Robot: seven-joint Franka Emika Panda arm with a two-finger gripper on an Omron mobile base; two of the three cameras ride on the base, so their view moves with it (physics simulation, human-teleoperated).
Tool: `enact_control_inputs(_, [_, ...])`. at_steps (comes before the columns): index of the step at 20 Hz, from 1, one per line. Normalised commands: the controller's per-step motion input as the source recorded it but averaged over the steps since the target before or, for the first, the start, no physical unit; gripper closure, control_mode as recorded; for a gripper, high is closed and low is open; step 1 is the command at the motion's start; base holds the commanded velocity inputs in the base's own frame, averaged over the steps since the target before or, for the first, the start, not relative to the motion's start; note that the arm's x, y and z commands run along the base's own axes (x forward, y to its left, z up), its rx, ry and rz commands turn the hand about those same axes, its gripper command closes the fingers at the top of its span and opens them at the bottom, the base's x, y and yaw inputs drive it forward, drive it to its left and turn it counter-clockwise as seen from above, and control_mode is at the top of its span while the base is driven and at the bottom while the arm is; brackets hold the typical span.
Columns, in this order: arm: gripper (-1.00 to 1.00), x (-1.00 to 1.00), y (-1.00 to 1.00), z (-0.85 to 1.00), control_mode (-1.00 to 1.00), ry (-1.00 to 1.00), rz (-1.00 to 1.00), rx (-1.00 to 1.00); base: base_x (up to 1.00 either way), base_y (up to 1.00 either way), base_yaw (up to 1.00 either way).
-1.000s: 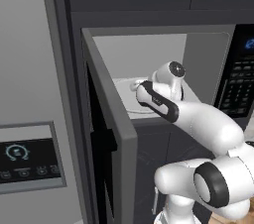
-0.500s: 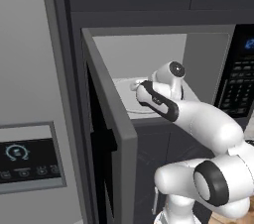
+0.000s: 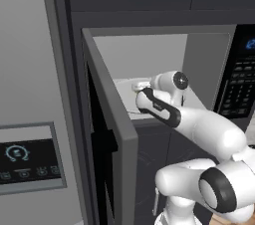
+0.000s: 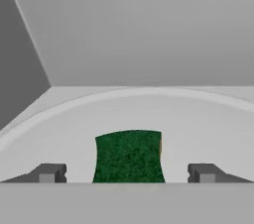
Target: Place the sponge inside the microwave to prepare for sanitizing.
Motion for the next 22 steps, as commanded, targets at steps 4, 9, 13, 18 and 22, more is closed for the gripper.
enact_control_inputs(4, [-1.0,-0.22,-0.02,0.02,-1.0,-0.14,0.0,0.0,0.0,0.0,0.0])
enact_control_inputs(9, [-1.0,-0.42,-0.08,0.08,-1.0,-0.05,-0.02,0.0,0.0,0.0,0.0])
enact_control_inputs(13, [-1.0,-0.37,-0.13,0.31,-1.0,0.03,-0.03,0.01,0.0,0.0,0.0])
enact_control_inputs(18, [-1.0,-0.38,-0.08,0.37,-1.0,0.08,0.0,0.0,0.0,0.0,0.0])
enact_control_inputs(22, [-1.0,-0.38,-0.05,0.36,-1.0,0.15,-0.02,0.0,0.0,0.0,0.0])
